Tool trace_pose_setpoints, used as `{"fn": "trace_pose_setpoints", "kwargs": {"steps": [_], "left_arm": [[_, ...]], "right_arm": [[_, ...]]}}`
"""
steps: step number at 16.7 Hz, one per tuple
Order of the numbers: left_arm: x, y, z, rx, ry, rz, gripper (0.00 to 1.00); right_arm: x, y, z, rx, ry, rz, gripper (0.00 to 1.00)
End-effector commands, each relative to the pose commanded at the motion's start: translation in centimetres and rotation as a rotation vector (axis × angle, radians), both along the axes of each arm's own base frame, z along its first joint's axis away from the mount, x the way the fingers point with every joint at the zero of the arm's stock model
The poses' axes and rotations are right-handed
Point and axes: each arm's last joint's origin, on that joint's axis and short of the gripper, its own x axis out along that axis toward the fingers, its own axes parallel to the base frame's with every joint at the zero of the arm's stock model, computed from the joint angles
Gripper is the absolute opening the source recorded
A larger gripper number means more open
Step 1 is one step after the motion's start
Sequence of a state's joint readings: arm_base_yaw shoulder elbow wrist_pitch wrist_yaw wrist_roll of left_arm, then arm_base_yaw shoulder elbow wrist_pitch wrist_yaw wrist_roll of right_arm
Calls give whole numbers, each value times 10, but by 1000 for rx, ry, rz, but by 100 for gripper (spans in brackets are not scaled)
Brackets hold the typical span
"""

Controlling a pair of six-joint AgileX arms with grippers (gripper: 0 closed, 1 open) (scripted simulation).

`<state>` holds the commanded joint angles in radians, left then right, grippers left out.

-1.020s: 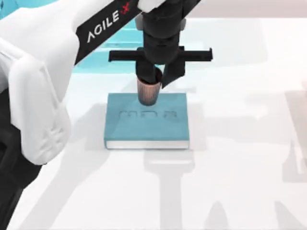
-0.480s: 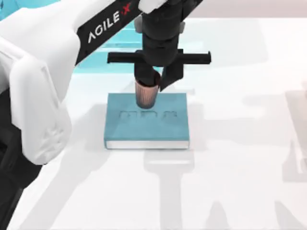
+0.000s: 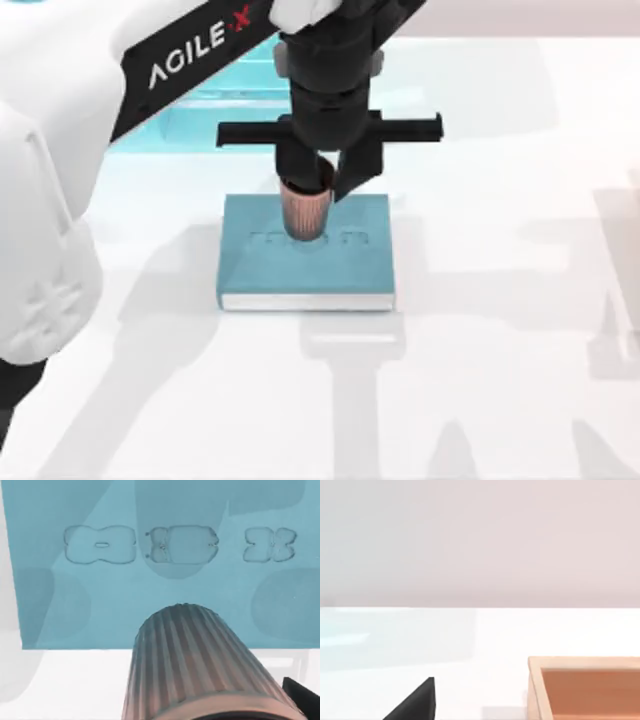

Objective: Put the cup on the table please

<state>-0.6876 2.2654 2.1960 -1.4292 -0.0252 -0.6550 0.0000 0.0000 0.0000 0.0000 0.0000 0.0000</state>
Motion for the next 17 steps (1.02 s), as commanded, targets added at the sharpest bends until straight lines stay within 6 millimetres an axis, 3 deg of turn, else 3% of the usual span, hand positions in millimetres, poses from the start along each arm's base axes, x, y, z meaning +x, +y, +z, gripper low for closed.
{"fn": "trace_pose_setpoints", "kwargs": {"steps": [10,17], "left_arm": [[-43,11,10,-48,4,2,0],[-45,13,7,-43,14,7,0]], "right_arm": [[0,0,0,0,0,0,100],[0,0,0,0,0,0,100]]}}
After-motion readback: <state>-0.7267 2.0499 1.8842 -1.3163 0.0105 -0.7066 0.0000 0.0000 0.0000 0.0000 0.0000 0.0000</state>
